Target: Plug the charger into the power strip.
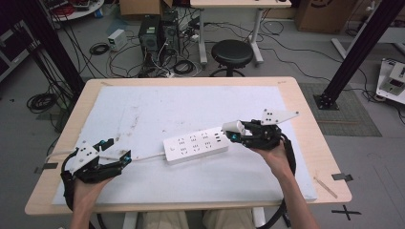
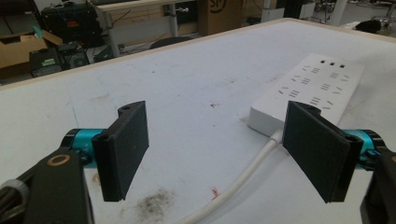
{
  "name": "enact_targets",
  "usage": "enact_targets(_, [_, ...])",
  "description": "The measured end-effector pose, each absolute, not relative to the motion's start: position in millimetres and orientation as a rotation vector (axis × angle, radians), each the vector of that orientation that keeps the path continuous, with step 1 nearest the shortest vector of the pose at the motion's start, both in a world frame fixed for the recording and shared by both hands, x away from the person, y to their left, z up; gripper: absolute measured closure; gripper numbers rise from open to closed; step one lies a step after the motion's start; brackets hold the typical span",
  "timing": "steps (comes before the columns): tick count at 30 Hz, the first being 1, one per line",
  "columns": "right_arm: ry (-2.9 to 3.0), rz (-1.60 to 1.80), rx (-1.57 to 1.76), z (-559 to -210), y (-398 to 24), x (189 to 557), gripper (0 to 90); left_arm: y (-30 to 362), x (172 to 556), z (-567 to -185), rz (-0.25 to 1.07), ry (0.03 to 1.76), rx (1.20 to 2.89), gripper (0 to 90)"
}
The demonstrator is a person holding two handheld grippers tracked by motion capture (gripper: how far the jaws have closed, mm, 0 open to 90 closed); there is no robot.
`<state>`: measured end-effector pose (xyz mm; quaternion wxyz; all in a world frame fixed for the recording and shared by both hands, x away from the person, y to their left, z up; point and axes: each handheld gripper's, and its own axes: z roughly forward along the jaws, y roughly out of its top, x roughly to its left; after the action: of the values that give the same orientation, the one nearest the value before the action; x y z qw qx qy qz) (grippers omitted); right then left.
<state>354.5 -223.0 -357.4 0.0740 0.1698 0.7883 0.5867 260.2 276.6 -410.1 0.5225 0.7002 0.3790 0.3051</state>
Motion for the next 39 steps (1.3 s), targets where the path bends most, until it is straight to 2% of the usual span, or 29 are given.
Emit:
enact_targets(6, [2.442, 1.683, 0.424, -350, -218, 372, 63.0, 272, 256, -410, 0.736, 0.896, 1.686, 23.1])
enact_targets(12, [2.556, 1.623, 0.341, -359, -211, 399, 63.1, 274, 254, -411, 0.740, 0.902, 1.692, 23.2])
enact_targets(16, [2.572, 1.626, 0.311, -362, -208, 405, 63.1, 275, 255, -411, 0.739, 0.903, 1.693, 23.2])
enact_targets(39, [2.857, 1.141, -0.018, -374, -147, 446, 63.1, 274, 252, -418, 0.727, 0.917, 1.715, 23.4])
